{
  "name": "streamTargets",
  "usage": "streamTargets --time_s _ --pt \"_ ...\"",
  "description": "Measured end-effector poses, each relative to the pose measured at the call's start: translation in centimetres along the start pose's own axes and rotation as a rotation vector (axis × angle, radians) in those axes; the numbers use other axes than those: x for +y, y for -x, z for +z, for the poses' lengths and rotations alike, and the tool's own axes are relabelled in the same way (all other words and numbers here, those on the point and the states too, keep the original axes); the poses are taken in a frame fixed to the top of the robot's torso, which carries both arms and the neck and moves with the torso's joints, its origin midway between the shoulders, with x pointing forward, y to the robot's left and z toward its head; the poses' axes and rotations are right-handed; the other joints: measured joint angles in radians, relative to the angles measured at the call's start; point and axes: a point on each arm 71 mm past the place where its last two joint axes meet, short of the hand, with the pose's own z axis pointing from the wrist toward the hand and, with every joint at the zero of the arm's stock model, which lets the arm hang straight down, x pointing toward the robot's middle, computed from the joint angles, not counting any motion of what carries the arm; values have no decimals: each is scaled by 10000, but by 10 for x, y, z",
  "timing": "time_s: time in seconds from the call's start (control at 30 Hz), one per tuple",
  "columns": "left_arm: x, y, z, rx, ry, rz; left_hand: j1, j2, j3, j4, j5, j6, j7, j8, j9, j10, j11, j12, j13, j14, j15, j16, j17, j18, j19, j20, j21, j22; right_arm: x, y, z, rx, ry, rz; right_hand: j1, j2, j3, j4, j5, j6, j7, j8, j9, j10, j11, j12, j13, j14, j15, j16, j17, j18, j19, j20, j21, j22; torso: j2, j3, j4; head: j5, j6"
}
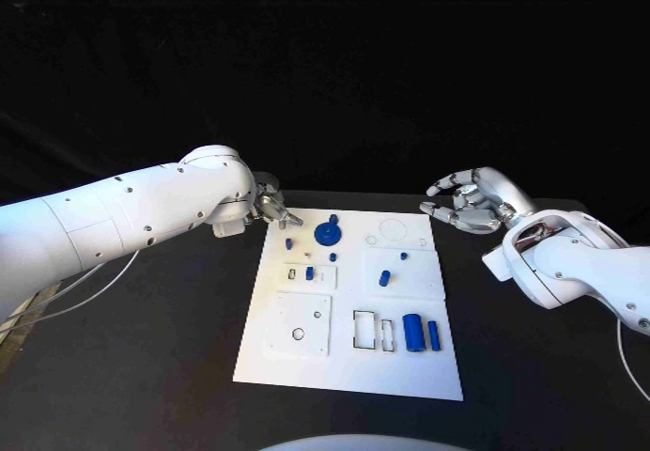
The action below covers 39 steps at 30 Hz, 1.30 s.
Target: Assemble the parts on the task board
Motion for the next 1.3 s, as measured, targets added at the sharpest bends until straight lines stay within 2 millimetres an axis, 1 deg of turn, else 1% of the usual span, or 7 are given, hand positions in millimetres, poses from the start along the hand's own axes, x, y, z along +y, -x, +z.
streamTargets --time_s 0.33,0.67,0.87,1.0,1.07,1.17,1.3 --pt "0 -5 10 410 296 485 0 0 -55 5 0 1 0 -58 -31 -31 31 -38 -41 0 0 0 0 0 0 0 0 -10 0 0 0 7 8 7 0 0 0 0 0 0 0 0 -1 0 0 0 1 0 0 0 0 0 0 0 0 8 3 -5 -7 11 -45" --pt "-1 -13 15 808 391 736 -3 3 -111 6 0 1 0 -58 -42 -30 31 -38 -55 0 -1 0 0 0 -26 27 0 -10 1 -1 1 16 19 14 0 -1 0 -1 0 0 0 0 -2 0 0 0 1 0 0 0 -1 0 0 0 0 7 -1 -1 -6 -18 -104" --pt "0 -15 16 909 426 781 89 170 -111 6 0 1 0 -111 -84 -30 30 -38 -54 0 -1 0 -1 0 -25 26 0 -10 1 -1 1 13 15 11 0 0 0 -1 0 0 0 -1 -1 0 0 0 1 0 0 0 -1 0 0 0 -11 6 -13 8 -5 -25 -129" --pt "0 -16 16 964 422 812 101 181 -110 6 0 1 0 -111 -98 -30 30 -38 -54 0 -1 0 0 0 -25 26 0 -10 1 -1 1 13 16 12 0 0 0 -1 0 0 0 0 6 0 0 0 1 0 0 0 -1 0 0 0 -39 5 -22 13 1 -26 -135" --pt "-1 -16 16 989 414 826 232 313 -110 6 0 1 1 -148 -118 -30 30 -38 -54 0 -1 0 -1 0 -24 25 0 -10 1 -1 1 15 18 13 0 -1 1 -1 0 0 0 -1 6 0 0 0 1 0 0 0 -1 -1 0 0 -39 5 -23 13 3 -26 -144" --pt "-1 -17 17 1021 408 838 359 351 -110 5 0 1 1 -150 -133 -30 30 -38 -54 0 -1 0 -1 0 -24 25 0 -2 1 -1 1 16 20 14 0 -1 1 -1 0 0 0 -1 6 0 0 0 1 0 0 0 -1 0 0 0 -39 5 -23 13 4 -20 -154" --pt "-1 -17 17 1043 426 827 736 539 -35 -64 0 1 1 -197 -170 -30 30 -38 -54 0 -1 0 -1 0 -24 25 0 6 1 -1 1 15 20 14 0 -1 1 -1 0 0 0 -1 5 0 0 0 1 0 0 0 -1 -1 0 0 -39 4 -26 14 2 -12 -160"
